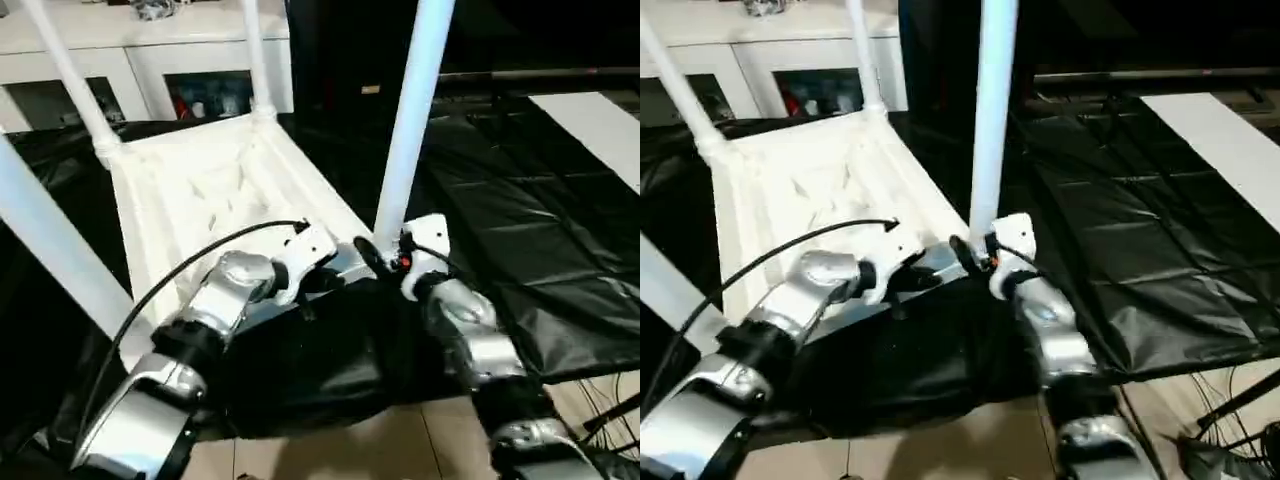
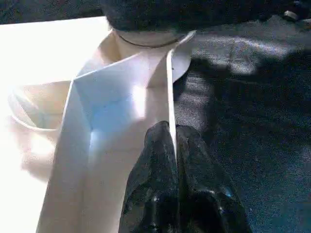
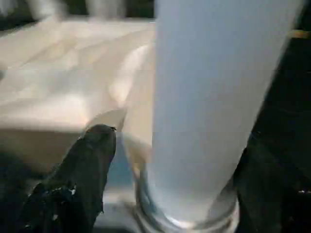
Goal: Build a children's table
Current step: Rotate leg to tighten
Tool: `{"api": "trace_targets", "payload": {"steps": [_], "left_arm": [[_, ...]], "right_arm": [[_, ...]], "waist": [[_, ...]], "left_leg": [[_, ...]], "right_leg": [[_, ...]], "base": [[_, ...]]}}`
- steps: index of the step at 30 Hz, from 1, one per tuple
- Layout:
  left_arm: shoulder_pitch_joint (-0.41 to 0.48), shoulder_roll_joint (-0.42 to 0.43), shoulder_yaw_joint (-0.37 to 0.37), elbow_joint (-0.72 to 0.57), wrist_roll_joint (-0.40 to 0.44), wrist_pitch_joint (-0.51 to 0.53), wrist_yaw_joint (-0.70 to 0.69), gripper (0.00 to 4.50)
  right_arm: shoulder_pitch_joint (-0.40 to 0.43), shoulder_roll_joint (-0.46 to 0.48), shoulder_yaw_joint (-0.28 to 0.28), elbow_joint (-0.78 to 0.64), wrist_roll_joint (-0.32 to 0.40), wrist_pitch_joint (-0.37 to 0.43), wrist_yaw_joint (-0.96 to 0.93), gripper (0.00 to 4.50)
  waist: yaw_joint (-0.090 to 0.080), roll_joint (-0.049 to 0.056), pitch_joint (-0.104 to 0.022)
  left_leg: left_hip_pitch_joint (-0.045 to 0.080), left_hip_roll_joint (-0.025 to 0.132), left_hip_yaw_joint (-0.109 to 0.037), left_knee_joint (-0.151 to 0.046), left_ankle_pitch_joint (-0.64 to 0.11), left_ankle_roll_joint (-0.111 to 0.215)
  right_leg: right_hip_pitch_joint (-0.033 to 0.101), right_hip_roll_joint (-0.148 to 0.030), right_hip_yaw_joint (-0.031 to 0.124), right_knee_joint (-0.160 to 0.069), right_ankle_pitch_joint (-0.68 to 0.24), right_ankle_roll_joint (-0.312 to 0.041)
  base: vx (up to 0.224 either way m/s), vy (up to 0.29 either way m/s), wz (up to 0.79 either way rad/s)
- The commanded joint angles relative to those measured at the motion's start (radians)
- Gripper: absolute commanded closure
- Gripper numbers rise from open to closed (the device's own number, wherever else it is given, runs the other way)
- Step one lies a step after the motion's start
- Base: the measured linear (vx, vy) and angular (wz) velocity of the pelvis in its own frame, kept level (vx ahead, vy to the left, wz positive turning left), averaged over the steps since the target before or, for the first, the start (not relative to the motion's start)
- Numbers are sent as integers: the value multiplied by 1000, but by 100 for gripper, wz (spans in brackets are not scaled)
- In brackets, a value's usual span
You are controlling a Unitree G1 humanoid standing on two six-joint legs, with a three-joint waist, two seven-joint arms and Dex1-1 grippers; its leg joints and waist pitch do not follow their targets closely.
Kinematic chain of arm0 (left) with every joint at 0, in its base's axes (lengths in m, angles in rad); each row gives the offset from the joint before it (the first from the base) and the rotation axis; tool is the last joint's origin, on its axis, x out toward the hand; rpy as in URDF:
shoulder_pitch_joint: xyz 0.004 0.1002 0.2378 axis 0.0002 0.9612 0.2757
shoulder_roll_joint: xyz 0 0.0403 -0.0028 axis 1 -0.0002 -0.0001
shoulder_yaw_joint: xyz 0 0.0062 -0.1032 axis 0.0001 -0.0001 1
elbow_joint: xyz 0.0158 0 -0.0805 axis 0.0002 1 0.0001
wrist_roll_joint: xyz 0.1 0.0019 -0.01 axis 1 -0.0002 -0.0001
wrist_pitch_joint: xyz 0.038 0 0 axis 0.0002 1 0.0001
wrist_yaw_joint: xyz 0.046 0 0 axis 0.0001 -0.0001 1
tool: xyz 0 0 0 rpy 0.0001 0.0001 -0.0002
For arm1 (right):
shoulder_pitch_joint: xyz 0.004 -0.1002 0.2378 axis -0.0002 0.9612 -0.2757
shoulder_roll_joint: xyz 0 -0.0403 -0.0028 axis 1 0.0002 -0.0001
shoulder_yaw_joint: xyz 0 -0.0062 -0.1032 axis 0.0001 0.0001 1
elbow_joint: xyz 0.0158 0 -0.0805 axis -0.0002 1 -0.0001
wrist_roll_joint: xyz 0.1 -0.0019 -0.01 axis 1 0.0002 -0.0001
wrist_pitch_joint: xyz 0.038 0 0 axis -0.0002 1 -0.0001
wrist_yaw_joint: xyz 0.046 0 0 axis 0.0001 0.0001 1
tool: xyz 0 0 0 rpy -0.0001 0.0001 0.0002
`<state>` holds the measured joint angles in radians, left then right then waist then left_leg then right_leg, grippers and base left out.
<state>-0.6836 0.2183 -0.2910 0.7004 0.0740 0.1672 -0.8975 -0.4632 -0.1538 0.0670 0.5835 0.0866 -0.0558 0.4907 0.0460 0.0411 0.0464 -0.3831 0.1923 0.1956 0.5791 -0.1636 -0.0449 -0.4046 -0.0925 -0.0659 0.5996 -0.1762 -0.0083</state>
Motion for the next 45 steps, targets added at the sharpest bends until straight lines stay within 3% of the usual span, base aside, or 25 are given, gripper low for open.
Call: {"api": "trace_targets", "payload": {"steps": [1,2,3,6,7,10,16,30,37,39,45], "left_arm": [[49,47,-6,-37,-39,-38,-112,450],[64,62,-7,-65,-60,-45,-165,450],[74,73,-8,-88,-76,-44,-206,450],[88,100,-22,-126,-88,-27,-267,450],[99,130,-44,-154,-83,-31,-313,450],[101,139,-50,-159,-80,-36,-322,450],[113,173,-55,-200,-91,-20,-391,450],[111,176,-58,-215,-91,-4,-396,450],[112,176,-56,-219,-88,0,-393,450],[112,176,-56,-219,-88,1,-392,450],[110,177,-53,-215,-86,0,-390,450]], "right_arm": [[12,-78,21,-32,-5,0,133,76],[15,-110,30,-43,1,4,193,76],[19,-133,38,-53,8,3,245,76],[34,-178,60,-88,31,7,365,76],[44,-218,77,-112,53,19,464,76],[45,-229,81,-119,60,26,488,76],[64,-309,133,-186,115,75,708,76],[27,-295,145,-130,96,50,730,76],[11,-283,152,-89,72,18,726,153],[6,-282,153,-79,65,9,724,159],[-3,-281,155,-55,57,-10,725,194]], "waist": [[12,-4,-64],[11,-5,-66],[13,-5,-64],[24,-2,-65],[26,1,-66],[37,3,-66],[50,-1,-66],[51,-2,-70],[53,-3,-70],[53,-6,-70],[53,-3,-68]], "left_leg": [[12,35,-21,-67,-271,50],[14,31,-15,-61,-262,64],[10,34,-17,-63,-251,73],[13,39,-15,-61,-224,84],[15,39,-14,-60,-223,85],[17,42,-14,-61,-225,83],[17,41,-14,-59,-228,75],[17,39,-15,-56,-206,74],[15,38,-15,-54,-200,74],[15,38,-15,-53,-195,76],[16,39,-15,-53,-214,72]], "right_leg": [[54,-53,36,-78,-205,-210],[50,-51,38,-74,-173,-226],[53,-51,37,-70,-160,-233],[52,-51,37,-67,-140,-242],[50,-51,36,-66,-136,-246],[48,-49,36,-64,-130,-251],[51,-51,37,-63,-140,-245],[50,-51,35,-60,-140,-251],[51,-51,35,-58,-129,-254],[52,-51,35,-58,-126,-253],[50,-52,34,-60,-157,-252]], "base": [[0,0,0],[0,0,0],[0,0,0],[0,0,0],[0,0,0],[0,0,0],[0,0,0],[0,0,0],[0,0,0],[0,0,0],[0,0,0]]}}
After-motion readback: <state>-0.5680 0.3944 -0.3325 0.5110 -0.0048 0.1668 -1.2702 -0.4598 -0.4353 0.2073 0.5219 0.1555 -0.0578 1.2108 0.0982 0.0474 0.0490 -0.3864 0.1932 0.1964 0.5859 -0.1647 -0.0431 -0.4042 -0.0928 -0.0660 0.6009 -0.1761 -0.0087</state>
